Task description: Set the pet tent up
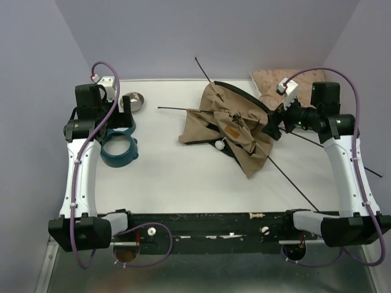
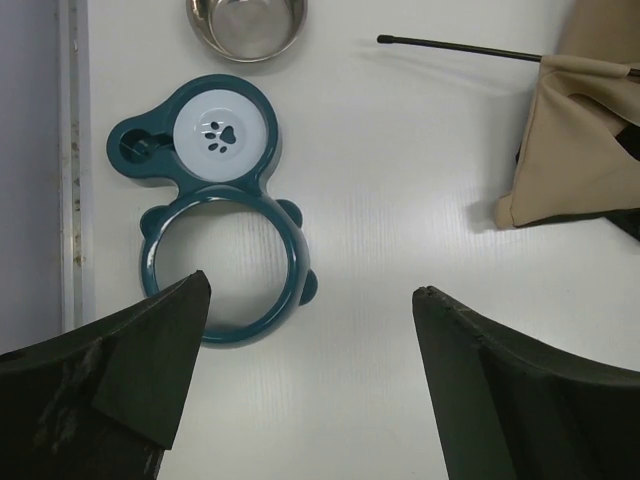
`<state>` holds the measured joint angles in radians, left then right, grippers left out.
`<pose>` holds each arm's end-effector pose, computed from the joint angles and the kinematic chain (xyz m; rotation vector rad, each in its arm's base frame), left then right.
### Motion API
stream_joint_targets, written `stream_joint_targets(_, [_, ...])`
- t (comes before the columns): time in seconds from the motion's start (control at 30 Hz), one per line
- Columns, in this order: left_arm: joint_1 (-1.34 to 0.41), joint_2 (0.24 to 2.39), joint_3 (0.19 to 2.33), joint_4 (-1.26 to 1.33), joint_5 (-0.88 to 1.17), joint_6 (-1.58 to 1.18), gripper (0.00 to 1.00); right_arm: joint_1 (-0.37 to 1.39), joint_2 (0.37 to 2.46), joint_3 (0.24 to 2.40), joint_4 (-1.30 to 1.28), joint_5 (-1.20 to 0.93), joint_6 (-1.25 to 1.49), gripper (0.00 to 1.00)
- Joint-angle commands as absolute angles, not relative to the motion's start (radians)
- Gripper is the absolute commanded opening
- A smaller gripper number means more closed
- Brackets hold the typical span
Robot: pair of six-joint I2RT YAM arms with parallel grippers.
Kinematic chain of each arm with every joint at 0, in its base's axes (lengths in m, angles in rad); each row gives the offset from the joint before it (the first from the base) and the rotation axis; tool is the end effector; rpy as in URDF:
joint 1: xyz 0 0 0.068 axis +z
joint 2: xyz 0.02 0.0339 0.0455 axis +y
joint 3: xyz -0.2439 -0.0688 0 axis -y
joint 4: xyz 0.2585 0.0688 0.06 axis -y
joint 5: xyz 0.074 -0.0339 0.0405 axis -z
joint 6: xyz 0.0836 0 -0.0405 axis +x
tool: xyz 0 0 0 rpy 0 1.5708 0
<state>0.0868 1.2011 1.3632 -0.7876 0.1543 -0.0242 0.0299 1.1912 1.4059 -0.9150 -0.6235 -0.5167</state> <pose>0.3042 0.0136 0.3502 -0.0350 2.1906 -0.1341 0.2763 0.0571 0.3623 -0.8813 1.9627 0.4270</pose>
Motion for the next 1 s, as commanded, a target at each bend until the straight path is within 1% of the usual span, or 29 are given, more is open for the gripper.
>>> stream_joint_targets(0.0, [0.087,1.18,1.408,-0.779,0.21,-0.051,0.99,0.112,1.285,1.491,-0.91,-0.511,-0.511,1.0])
stream_joint_targets(0.13, [0.087,1.178,1.431,-0.787,0.229,-0.041,0.99,0.178,1.371,1.542,-0.879,-0.43,-0.528,1.0])
stream_joint_targets(0.27, [0.087,1.175,1.427,-0.796,0.276,-0.041,0.99,0.23,1.5,1.65,-0.905,-0.355,-0.586,1.0])
stream_joint_targets(0.6, [0.086,1.163,1.401,-0.787,0.318,-0.072,0.99,0.31,1.85,1.882,-0.922,-0.308,-0.618,0.99])
stream_joint_targets(0.83, [0.087,1.157,1.393,-0.795,0.341,-0.08,0.99,0.35,1.992,1.905,-0.917,-0.288,-0.661,0.99])
stream_joint_targets(0.93, [0.086,1.155,1.385,-0.792,0.341,-0.083,0.99,0.357,2.037,1.916,-0.931,-0.291,-0.675,0.97])
stream_joint_targets(0.97, [0.087,1.155,1.382,-0.793,0.341,-0.083,0.99,0.362,2.046,1.914,-0.934,-0.288,-0.68,0.94])
